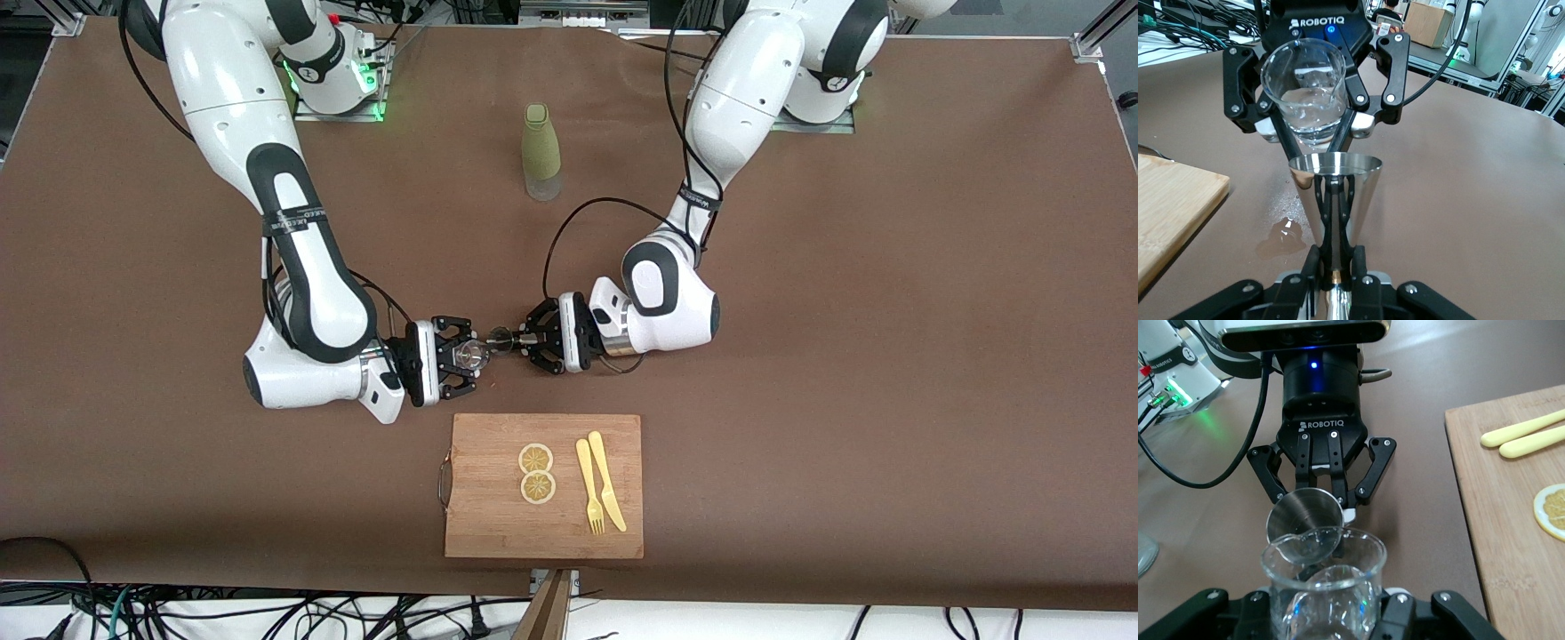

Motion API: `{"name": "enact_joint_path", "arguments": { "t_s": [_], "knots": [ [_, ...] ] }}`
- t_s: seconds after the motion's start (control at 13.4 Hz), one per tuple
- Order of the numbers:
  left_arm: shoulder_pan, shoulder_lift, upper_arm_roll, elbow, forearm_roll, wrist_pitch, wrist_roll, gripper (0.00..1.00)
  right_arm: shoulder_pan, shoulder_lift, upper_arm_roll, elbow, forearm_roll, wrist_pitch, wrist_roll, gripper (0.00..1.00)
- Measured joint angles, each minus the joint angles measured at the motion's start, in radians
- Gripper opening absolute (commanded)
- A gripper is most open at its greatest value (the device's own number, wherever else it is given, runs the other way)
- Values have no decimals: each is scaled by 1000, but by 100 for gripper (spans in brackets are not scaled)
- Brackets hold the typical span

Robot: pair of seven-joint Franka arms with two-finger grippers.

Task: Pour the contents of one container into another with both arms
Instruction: 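Tilt the beaker with the right gripper, pouring into the jigger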

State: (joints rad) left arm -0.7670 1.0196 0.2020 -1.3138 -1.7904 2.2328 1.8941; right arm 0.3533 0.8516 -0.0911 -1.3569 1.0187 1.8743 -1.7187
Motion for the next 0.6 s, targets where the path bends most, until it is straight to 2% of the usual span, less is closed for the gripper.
{"name": "enact_joint_path", "arguments": {
  "t_s": [0.6],
  "knots": [
    [0, 1, 2, 2, 0, 0, 0, 0, 27, -5, 0, 29, -111, 3, 133, 27]
  ]
}}
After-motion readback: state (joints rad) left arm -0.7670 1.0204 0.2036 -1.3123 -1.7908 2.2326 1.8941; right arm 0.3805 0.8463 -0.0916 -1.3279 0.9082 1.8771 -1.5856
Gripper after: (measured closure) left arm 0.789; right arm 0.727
